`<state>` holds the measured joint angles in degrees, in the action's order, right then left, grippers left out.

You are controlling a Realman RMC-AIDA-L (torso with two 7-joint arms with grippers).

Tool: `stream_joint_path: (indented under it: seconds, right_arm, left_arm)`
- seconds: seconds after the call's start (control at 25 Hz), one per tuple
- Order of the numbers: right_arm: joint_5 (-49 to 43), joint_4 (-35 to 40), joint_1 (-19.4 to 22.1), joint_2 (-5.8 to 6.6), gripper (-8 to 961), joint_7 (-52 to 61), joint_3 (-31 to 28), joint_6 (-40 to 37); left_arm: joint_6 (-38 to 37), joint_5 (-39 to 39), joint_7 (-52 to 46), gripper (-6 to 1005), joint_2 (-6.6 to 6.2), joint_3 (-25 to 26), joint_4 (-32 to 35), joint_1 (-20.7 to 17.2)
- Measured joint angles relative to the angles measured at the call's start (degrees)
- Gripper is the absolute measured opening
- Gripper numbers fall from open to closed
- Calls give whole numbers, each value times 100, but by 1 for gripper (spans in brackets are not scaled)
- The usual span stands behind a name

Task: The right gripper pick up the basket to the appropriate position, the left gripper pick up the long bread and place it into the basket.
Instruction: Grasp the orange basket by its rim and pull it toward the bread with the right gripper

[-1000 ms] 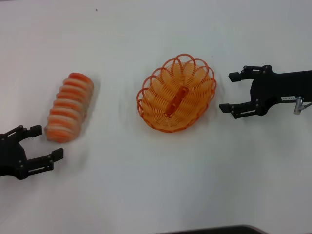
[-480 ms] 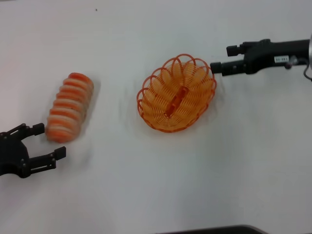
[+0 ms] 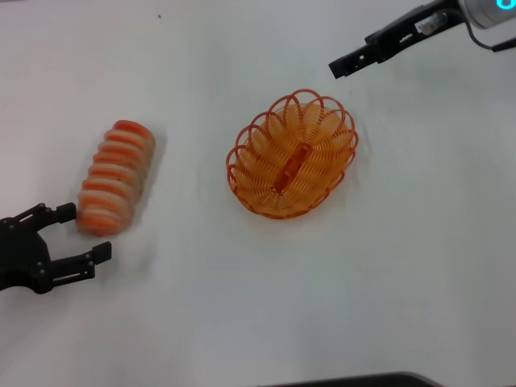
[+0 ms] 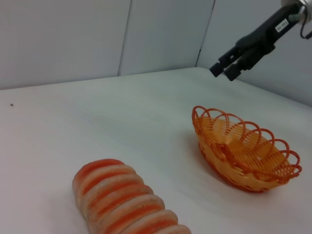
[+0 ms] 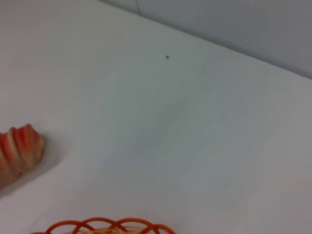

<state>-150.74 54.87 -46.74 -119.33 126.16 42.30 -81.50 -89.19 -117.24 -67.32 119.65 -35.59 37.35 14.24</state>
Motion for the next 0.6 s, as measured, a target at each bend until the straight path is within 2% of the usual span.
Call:
stream_joint_path:
  seconds: [0.16,0.28,0.6]
  right_arm:
    - [-550,20,-296,-90,872,35,639,172]
    - [-619,-58,-323,-100,867,133,1151,389]
    - [-465,-621,-404,-88,854,169,1622,662]
  left_arm:
    - [-9,0,0,933,3,0,0,7]
    - [-14,0,0,933,19,0,0,6]
    - [-11,0,0,933,24,0,0,0]
